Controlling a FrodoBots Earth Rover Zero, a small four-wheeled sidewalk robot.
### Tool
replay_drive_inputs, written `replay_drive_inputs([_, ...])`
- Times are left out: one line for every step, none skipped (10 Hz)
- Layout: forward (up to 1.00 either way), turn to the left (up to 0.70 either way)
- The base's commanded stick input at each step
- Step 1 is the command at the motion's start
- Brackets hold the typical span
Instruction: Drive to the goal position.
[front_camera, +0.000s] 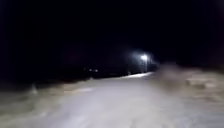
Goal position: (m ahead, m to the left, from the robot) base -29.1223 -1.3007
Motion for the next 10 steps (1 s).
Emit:
replay_drive_inputs([0.00,0.00])
replay_drive_inputs([0.00,0.00])
replay_drive_inputs([0.00,0.00])
replay_drive_inputs([0.00,0.00])
replay_drive_inputs([0.00,0.00])
replay_drive_inputs([0.00,0.00])
replay_drive_inputs([0.00,0.05])
replay_drive_inputs([0.00,0.08])
replay_drive_inputs([0.00,0.08])
replay_drive_inputs([0.00,0.31])
